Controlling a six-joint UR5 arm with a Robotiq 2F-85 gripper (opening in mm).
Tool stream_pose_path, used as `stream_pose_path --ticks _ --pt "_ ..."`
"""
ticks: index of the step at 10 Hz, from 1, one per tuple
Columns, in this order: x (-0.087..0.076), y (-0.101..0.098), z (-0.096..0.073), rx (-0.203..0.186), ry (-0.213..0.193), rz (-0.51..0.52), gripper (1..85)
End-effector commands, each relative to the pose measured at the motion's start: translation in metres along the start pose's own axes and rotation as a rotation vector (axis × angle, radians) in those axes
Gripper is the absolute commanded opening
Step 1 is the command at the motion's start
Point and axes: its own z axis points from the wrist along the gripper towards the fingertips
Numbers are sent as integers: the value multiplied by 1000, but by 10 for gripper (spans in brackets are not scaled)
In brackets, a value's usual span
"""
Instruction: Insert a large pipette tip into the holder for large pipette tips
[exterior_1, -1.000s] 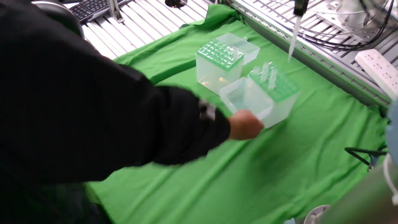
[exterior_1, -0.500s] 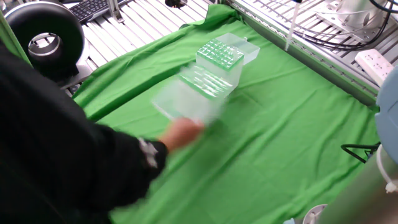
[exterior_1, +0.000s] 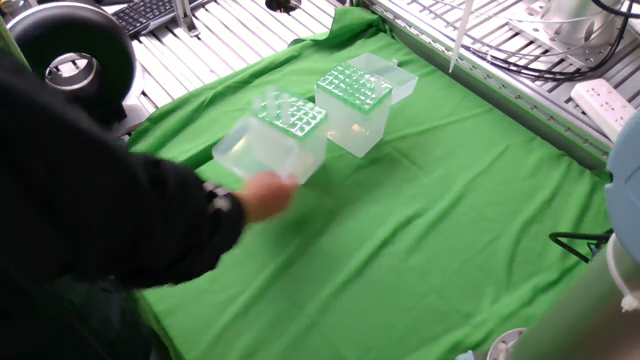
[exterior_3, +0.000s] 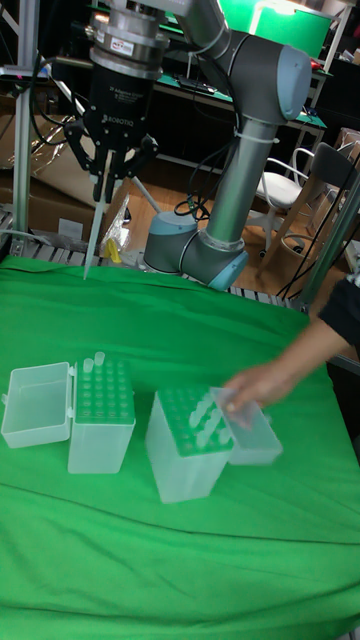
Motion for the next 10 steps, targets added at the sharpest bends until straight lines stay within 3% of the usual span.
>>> stream_pose_path --ticks 1,4,6,7,8,10 --pt "10 7 -8 -9 19 -8 20" --pt "-45 48 0 -54 5 42 10" --pt "-73 61 4 -50 -3 56 10" --pt "-74 61 3 -63 -3 54 10" --pt "-62 54 -3 -61 2 48 7" --pt "-62 52 -3 -52 -1 63 7"
